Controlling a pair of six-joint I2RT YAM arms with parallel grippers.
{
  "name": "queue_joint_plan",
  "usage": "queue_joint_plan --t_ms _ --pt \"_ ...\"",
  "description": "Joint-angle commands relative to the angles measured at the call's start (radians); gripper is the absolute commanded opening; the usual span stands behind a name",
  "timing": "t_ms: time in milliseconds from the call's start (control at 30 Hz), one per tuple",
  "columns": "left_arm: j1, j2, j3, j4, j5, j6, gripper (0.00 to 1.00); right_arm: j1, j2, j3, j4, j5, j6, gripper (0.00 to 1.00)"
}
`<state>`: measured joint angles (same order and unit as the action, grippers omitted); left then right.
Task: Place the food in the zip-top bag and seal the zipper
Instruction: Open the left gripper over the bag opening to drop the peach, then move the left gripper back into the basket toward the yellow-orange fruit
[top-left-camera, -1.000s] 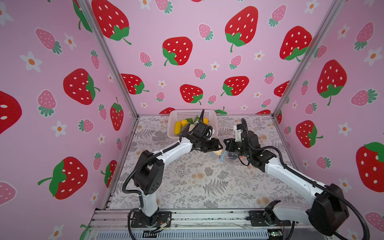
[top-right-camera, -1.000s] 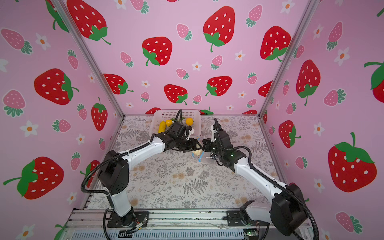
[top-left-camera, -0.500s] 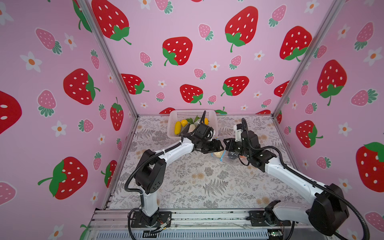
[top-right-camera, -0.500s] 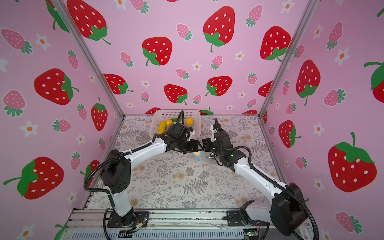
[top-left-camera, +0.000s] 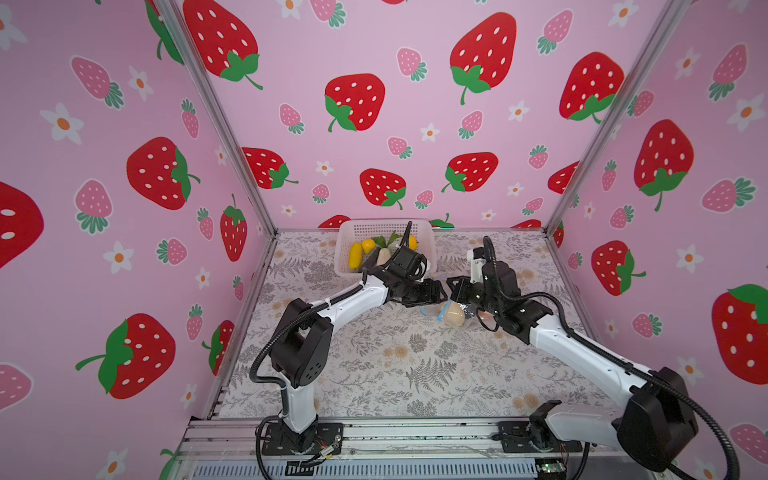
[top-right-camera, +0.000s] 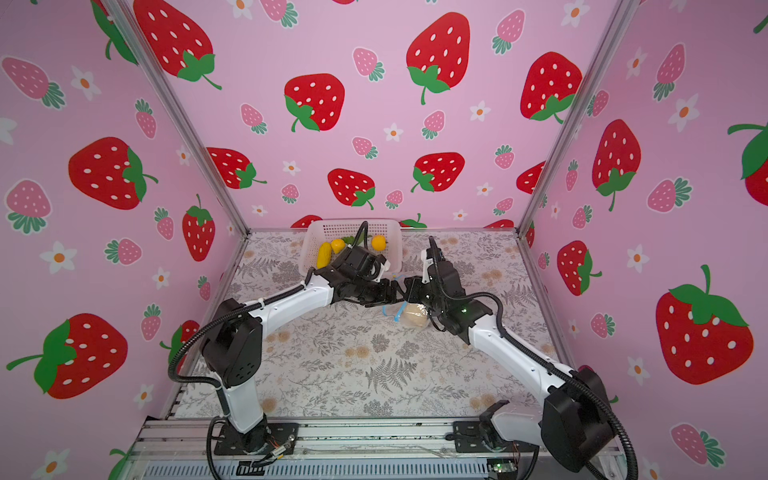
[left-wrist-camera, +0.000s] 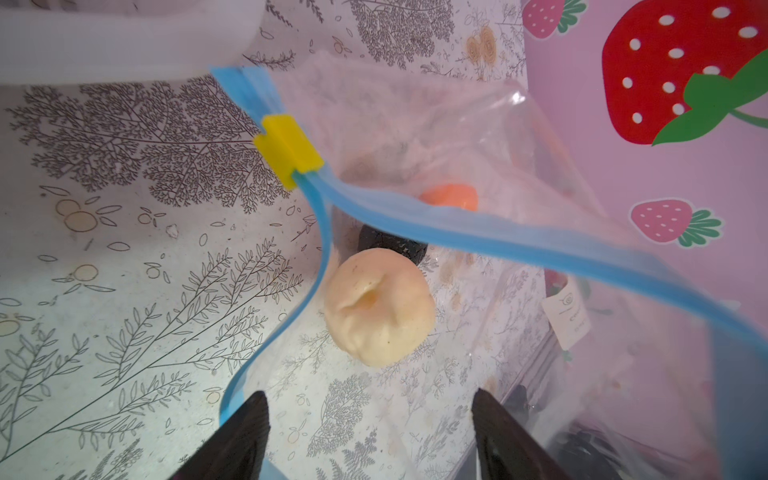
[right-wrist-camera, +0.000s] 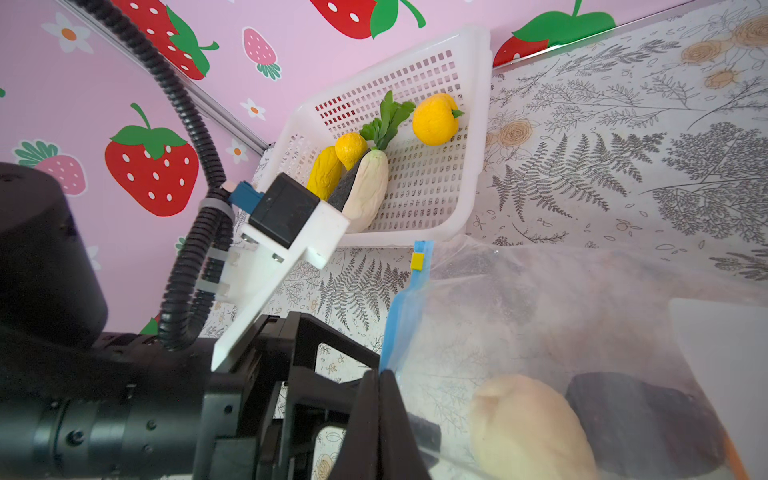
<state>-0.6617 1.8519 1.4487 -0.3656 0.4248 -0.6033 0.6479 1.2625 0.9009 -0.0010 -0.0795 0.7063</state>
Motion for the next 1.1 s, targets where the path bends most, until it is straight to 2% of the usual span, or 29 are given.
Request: queue_joint_plan --t_ms 0,100,233,367,433,467,667,800,1067 --pt "0.007 -0.096 0.011 -0.016 -0.045 0.030 0.79 0.006 -0.031 -0.008 0.016 0.013 0.002 0.05" --pt "0.029 -0.123 0.029 -0.051 -0.094 0.056 0.78 0.006 -0.037 -0.013 0.014 0.015 0.001 0.05" --pt "0.072 -0.085 0.115 -0.113 -0.156 0.071 0.76 0.006 -0.034 -0.020 0.017 0.009 0.003 0.05" --pt "0.109 0.032 0.261 -0.184 -0.259 0.087 0.74 0.006 -0.029 -0.010 0.021 -0.006 0.003 0.05" --pt "0.124 0.093 0.328 -0.191 -0.281 0.097 0.73 0.006 -0.030 -0.006 0.022 -0.008 0.000 0.05" --pt "0.127 0.126 0.366 -0.193 -0.336 0.109 0.73 0.006 -0.030 -0.008 0.021 -0.008 -0.001 0.05" --pt "0.155 0.347 0.621 -0.209 -0.470 0.175 0.70 0.006 -0.023 -0.008 0.026 -0.015 -0.013 0.05" --pt "0.195 0.464 0.712 -0.106 -0.471 0.142 0.69 -0.001 -0.007 -0.035 0.040 -0.027 -0.016 0.06" --pt "0.194 0.647 0.897 -0.058 -0.519 0.132 0.70 -0.014 0.023 -0.042 0.052 -0.038 -0.033 0.06"
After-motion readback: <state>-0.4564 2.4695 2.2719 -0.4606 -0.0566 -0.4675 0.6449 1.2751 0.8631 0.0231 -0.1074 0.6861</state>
